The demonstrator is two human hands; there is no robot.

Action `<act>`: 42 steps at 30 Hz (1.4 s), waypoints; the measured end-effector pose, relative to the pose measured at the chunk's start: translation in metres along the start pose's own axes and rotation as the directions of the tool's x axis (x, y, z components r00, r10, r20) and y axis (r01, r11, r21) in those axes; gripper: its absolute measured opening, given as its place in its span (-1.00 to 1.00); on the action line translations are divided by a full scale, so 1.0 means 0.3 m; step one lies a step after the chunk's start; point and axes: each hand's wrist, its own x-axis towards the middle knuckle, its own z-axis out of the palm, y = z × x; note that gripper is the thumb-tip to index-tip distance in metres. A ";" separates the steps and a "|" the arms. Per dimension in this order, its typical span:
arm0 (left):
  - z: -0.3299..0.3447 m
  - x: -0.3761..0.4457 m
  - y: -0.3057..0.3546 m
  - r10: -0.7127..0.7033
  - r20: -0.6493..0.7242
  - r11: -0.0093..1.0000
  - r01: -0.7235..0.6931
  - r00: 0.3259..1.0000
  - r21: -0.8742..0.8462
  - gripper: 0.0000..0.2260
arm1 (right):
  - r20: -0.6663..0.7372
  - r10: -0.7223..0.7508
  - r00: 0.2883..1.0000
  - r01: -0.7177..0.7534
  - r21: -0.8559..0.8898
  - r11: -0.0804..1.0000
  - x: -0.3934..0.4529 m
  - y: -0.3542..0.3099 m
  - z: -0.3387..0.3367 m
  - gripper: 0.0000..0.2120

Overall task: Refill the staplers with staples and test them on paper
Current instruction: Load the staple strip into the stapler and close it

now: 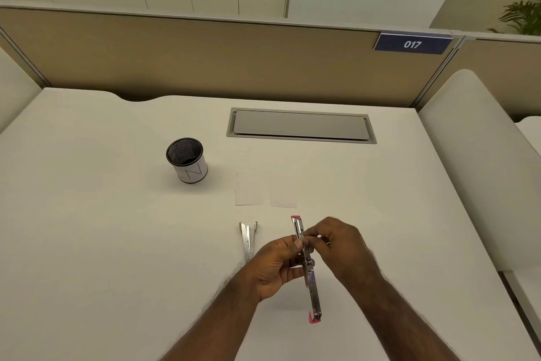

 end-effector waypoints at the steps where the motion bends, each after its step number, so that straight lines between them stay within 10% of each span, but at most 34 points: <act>1: 0.001 -0.001 -0.002 0.000 -0.001 1.000 0.000 1.000 0.002 -0.75 | 0.015 0.008 1.000 -0.008 -0.013 1.000 0.003 -0.002 0.000 -0.88; 11: -0.013 0.005 0.006 0.001 0.019 1.000 -0.001 1.000 -0.025 -0.70 | 0.121 -0.027 0.992 0.046 -0.155 0.987 -0.011 -0.015 -0.004 -0.70; 16: -0.025 0.016 0.031 0.054 -0.023 0.994 -0.056 0.998 -0.094 -0.78 | 0.102 0.074 0.992 -0.082 0.077 0.994 -0.040 -0.007 -0.013 -0.60; 23: -0.054 0.024 0.057 0.141 -0.043 0.978 -0.146 0.989 -0.148 -0.80 | 0.551 0.147 0.822 -0.421 0.413 0.807 -0.137 0.009 0.000 -0.48; 42: -0.075 0.030 0.056 0.212 -0.147 0.946 -0.240 0.966 -0.216 -0.82 | 0.108 0.341 0.934 -0.316 0.695 0.645 -0.075 0.021 0.006 -0.78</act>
